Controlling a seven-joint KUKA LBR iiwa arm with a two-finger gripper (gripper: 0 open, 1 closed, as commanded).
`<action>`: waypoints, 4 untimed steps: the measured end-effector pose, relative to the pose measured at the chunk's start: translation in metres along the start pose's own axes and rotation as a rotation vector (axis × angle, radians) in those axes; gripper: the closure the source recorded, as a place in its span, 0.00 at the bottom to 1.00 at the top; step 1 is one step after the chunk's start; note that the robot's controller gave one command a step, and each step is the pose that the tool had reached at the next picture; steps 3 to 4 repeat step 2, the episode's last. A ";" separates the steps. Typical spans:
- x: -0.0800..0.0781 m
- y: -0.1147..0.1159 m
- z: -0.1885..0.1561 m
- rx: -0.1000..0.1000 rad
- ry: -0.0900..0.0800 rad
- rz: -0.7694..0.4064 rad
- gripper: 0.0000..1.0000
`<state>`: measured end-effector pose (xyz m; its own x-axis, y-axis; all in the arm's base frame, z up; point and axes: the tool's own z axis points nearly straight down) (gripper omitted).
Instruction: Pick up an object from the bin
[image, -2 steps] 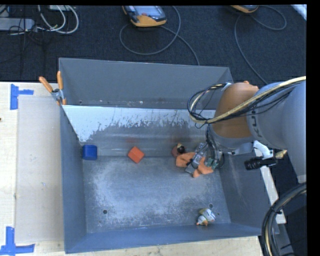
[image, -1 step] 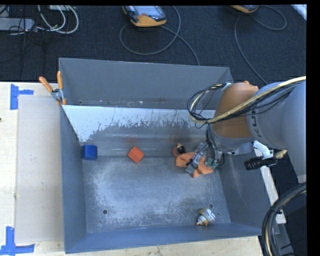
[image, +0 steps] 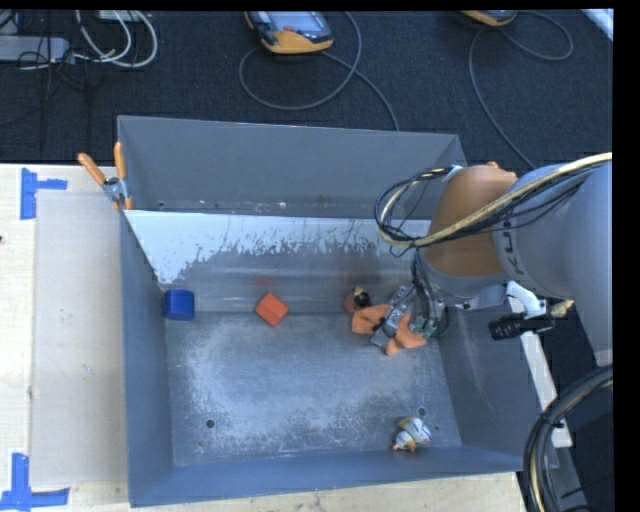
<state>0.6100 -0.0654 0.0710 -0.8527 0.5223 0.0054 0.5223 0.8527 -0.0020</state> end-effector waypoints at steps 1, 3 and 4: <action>0.000 0.000 0.000 0.000 0.000 0.000 1.00; 0.000 0.000 0.000 0.000 0.000 -0.001 1.00; 0.000 0.000 0.000 0.000 0.000 -0.001 1.00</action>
Offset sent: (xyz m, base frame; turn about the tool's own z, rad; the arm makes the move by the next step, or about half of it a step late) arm 0.0000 0.0000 0.0000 0.0000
